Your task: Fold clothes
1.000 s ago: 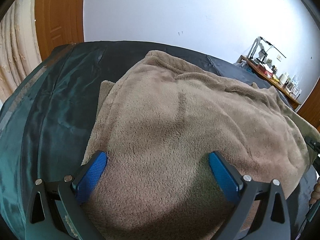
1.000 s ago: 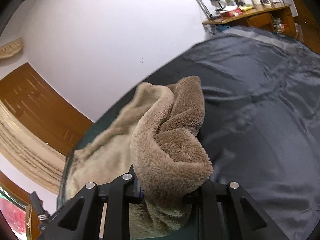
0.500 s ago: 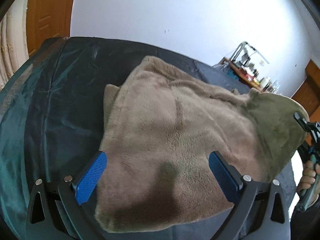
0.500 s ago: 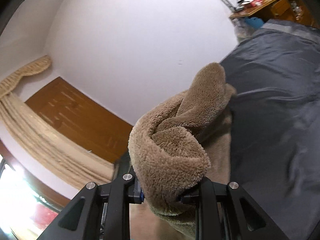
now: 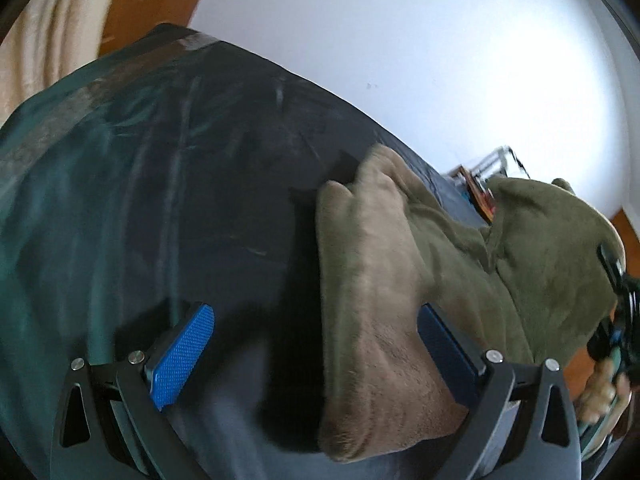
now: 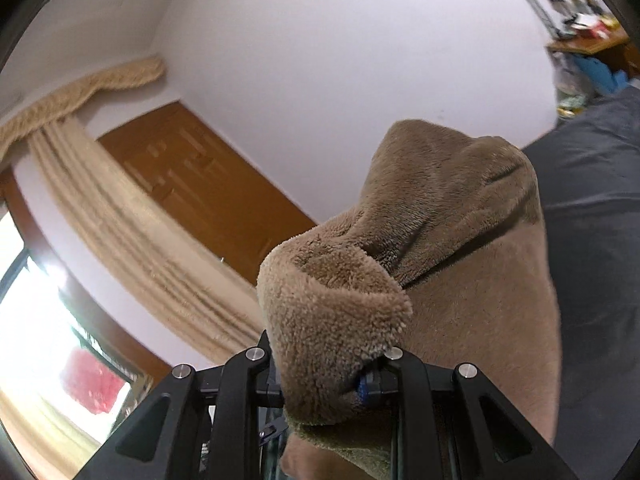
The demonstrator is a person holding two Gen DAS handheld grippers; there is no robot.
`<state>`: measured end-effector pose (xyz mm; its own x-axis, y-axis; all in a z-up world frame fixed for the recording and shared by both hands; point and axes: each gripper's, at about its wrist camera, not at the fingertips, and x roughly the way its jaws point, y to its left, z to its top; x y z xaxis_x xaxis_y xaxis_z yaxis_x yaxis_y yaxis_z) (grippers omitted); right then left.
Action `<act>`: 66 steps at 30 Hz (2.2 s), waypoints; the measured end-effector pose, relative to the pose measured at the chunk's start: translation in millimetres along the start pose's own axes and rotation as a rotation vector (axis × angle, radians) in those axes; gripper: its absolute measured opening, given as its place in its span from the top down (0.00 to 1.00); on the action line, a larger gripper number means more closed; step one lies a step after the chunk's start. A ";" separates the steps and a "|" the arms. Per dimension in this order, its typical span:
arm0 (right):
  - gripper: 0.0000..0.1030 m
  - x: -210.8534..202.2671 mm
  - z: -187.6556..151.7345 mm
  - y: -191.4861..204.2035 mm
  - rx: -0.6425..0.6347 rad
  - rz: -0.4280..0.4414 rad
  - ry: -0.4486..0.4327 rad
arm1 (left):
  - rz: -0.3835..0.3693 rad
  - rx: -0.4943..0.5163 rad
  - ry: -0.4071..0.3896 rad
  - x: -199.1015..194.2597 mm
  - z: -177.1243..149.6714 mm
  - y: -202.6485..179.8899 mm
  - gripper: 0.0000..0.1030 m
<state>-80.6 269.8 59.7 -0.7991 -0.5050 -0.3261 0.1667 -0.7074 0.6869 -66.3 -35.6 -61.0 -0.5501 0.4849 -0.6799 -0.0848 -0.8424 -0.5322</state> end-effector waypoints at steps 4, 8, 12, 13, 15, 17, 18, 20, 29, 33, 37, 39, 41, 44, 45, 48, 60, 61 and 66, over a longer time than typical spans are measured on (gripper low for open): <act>0.76 37.9 -25.8 28.0 -0.076 0.010 0.076 | -0.008 -0.066 -0.006 -3.0 1.9 17.2 0.01; 0.76 75.1 -55.3 55.4 -0.160 0.008 0.157 | -0.016 -0.109 -0.007 -4.4 2.5 27.4 0.01; 0.76 100.0 -88.7 68.1 -0.242 -0.027 0.230 | -0.033 -0.131 -0.001 -3.7 0.7 28.3 0.01; 0.76 103.7 -94.3 70.7 -0.261 -0.036 0.241 | -0.036 -0.139 0.000 -3.7 0.7 29.5 0.01; 0.76 108.3 -102.3 76.6 -0.297 -0.054 0.253 | -0.041 -0.157 -0.001 -4.0 1.0 33.1 0.01; 0.76 109.3 -100.7 80.1 -0.313 -0.064 0.251 | -0.042 -0.178 -0.008 -5.5 0.9 36.8 0.01; 0.76 109.1 -100.8 81.1 -0.317 -0.064 0.248 | -0.042 -0.184 -0.014 -6.5 0.9 38.2 0.01; 0.76 110.0 -102.6 84.1 -0.330 -0.065 0.245 | -0.043 -0.196 -0.028 -9.1 1.0 40.0 0.01; 0.76 133.5 -149.5 105.1 -0.517 -0.114 0.316 | -0.047 -0.202 -0.031 -8.7 1.9 42.1 0.01; 0.76 142.1 -175.6 114.7 -0.690 -0.199 0.319 | -0.047 -0.220 -0.032 -10.2 1.6 47.2 0.01; 0.75 143.8 -186.4 124.2 -0.746 -0.213 0.314 | -0.050 -0.216 -0.030 -9.3 0.7 48.1 0.01; 0.73 143.0 -185.8 123.6 -0.744 -0.209 0.310 | -0.051 -0.209 -0.028 -9.3 -0.4 47.7 0.01; 0.69 141.9 -185.9 124.9 -0.739 -0.196 0.308 | -0.049 -0.209 -0.026 -9.2 -1.5 48.1 0.01; 0.40 137.7 -182.5 128.0 -0.704 -0.118 0.320 | -0.045 -0.207 -0.026 -10.0 -3.2 48.1 0.01; 0.39 135.9 -182.1 130.4 -0.701 -0.100 0.321 | -0.044 -0.207 -0.025 -10.3 -3.8 48.1 0.01; 0.39 128.8 -182.3 133.6 -0.692 -0.055 0.333 | -0.043 -0.208 -0.028 -10.5 -4.6 48.5 0.01; 0.39 114.3 -173.6 141.3 -0.591 0.091 0.374 | -0.026 -0.210 -0.050 -2.5 0.4 51.4 0.01; 0.39 120.0 -175.7 135.1 -0.581 0.080 0.394 | -0.026 -0.207 -0.051 -1.9 0.6 51.1 0.01; 0.39 129.3 -180.3 120.4 -0.567 0.061 0.433 | -0.027 -0.192 -0.059 0.7 1.7 50.0 0.01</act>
<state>-59.7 30.2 -16.9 -0.4971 -0.6200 -0.6071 0.5723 -0.7601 0.3077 -72.3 -77.7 -87.3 -0.5978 0.4872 -0.6365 0.0565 -0.7665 -0.6398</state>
